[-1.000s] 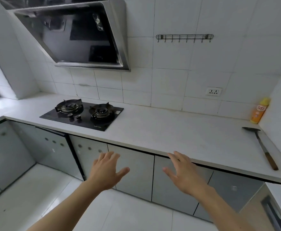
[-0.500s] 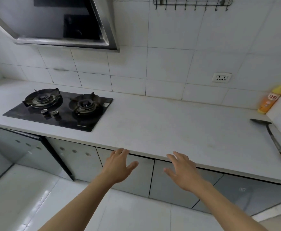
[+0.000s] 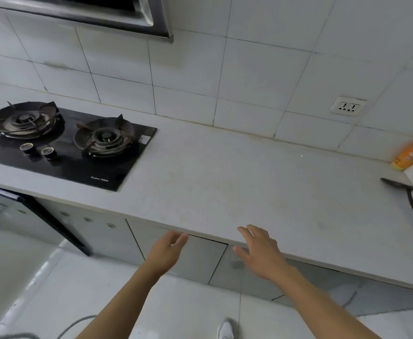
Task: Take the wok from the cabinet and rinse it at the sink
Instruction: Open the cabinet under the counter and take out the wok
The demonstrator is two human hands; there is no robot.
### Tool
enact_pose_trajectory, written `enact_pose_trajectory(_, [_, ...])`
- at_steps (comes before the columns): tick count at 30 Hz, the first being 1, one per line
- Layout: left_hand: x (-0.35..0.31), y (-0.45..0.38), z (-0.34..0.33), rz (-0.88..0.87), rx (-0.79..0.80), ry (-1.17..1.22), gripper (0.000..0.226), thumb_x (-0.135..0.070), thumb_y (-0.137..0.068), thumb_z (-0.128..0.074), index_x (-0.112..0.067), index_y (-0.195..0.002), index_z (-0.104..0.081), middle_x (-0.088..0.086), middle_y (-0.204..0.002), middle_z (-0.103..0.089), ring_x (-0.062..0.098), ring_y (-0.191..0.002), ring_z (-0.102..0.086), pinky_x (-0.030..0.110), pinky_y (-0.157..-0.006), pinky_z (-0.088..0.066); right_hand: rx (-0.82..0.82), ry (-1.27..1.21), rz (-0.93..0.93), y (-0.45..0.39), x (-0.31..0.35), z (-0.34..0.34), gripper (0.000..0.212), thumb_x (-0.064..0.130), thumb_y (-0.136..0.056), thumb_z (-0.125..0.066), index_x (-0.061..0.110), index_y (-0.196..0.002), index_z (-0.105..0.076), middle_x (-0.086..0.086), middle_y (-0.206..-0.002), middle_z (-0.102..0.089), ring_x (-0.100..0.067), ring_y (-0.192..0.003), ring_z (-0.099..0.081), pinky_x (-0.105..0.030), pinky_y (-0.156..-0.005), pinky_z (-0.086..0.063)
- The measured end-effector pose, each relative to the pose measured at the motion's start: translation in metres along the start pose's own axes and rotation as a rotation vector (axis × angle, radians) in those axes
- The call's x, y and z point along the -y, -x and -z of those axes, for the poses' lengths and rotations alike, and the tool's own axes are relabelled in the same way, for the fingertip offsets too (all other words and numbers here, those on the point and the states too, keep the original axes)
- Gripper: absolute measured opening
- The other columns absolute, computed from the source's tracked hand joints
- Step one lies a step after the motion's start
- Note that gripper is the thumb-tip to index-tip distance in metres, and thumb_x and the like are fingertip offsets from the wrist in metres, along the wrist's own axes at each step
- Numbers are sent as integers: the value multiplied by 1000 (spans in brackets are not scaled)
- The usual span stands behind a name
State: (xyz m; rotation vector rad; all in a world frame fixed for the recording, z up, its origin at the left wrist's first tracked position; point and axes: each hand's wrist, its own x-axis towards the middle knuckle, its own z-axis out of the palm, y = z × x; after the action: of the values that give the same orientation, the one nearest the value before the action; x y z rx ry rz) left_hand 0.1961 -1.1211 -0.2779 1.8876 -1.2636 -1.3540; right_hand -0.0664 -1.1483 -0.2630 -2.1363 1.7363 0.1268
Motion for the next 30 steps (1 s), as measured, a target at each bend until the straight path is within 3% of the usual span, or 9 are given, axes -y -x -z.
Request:
enact_pose_trajectory(2, [4, -10, -5, 109, -17, 186, 34, -44, -100, -48, -15, -112, -62, -2, -105, -63, 20, -101, -60, 44, -98, -49, 19, -10, 19, -19, -3, -8, 58, 50, -99, -39, 25, -150, -25, -3, -158, -23, -25, -144, -18, -43, -110, -29])
enact_pose_trajectory(7, [12, -36, -31, 396, -12, 833, 47, -44, -101, -45, -4, -119, -61, 17, -116, -66, 33, -108, -64, 45, -89, -54, 24, -27, 52, -55, -19, -29, 57, 44, -99, -45, 25, -150, -27, -7, -158, -22, -27, -144, -18, -41, -113, -27])
enact_pose_trajectory(10, [18, -52, -49, 486, -13, 1126, 58, -50, -101, -43, 2, -120, -59, 25, -120, -64, 39, -112, -62, 48, -97, -51, 11, -59, 50, -69, -29, -42, 56, 39, -99, -49, 23, -149, -30, -9, -158, -21, -27, -144, -16, -41, -115, -24])
enact_pose_trajectory(13, [27, -69, -64, 533, -16, 1278, 66, -55, -100, -39, 5, -125, -54, 27, -125, -61, 41, -116, -60, 49, -107, -44, -10, -69, 51, -80, -37, -56, 54, 36, -98, -53, 24, -147, -34, -7, -158, -21, -27, -144, -14, -41, -115, -24])
enact_pose_trajectory(20, [40, -102, -84, 586, -79, 1579, 77, -63, -97, -36, 3, -137, -46, 27, -136, -51, 42, -126, -51, 48, -113, -38, -139, -68, 22, -93, -42, -77, 46, 20, -93, -62, 23, -138, -51, -6, -150, -39, -27, -138, -28, -41, -109, -35])
enact_pose_trajectory(30, [51, -117, -101, 552, -131, 1694, 77, -64, -95, -41, -3, -141, -42, 26, -140, -47, 46, -129, -47, 54, -113, -36, -162, -102, -28, -96, -38, -83, 43, 16, -92, -63, 24, -134, -54, -5, -148, -40, -26, -139, -26, -42, -107, -40])
